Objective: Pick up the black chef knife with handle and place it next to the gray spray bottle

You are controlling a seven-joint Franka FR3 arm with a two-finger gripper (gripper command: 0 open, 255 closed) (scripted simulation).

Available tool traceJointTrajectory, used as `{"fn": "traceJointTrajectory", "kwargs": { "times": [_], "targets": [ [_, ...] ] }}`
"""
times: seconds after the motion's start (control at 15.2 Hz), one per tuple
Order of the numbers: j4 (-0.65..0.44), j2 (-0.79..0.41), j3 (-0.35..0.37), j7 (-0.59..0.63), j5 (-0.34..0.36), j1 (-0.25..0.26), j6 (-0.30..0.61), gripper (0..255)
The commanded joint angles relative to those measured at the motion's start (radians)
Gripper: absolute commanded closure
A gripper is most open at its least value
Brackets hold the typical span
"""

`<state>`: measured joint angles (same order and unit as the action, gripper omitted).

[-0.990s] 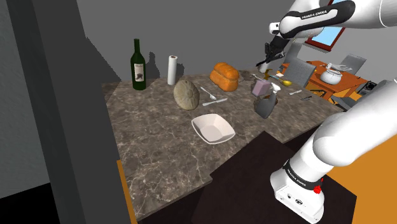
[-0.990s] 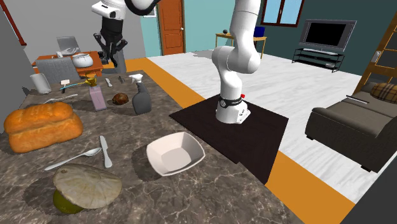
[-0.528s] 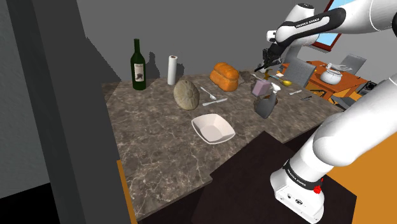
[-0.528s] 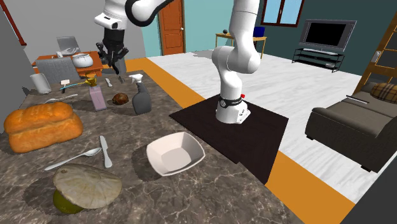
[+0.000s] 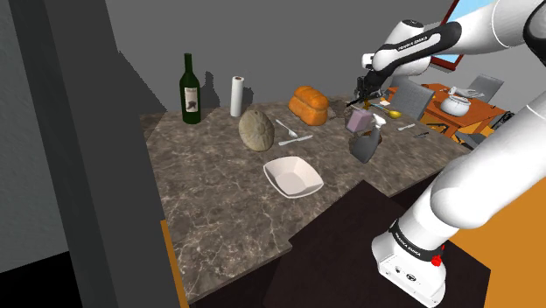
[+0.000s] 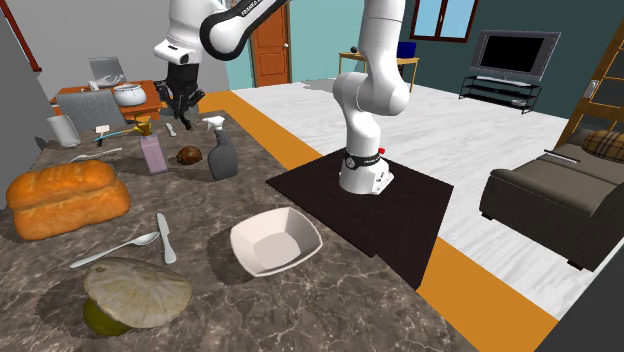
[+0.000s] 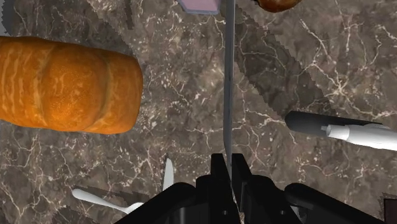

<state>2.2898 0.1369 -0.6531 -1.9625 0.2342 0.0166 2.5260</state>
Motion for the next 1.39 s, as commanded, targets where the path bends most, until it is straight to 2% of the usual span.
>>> {"fn": "traceJointTrajectory", "kwargs": {
  "times": [0.0, 0.73, 1.32],
  "targets": [
    [0.017, -0.014, -0.004, -0.003, -0.006, 0.001, 0.030, 255],
    [0.082, -0.128, -0.026, -0.061, -0.100, 0.010, 0.192, 255],
    [0.114, -0.245, 0.001, -0.170, -0.259, -0.005, 0.319, 255]
  ]
}}
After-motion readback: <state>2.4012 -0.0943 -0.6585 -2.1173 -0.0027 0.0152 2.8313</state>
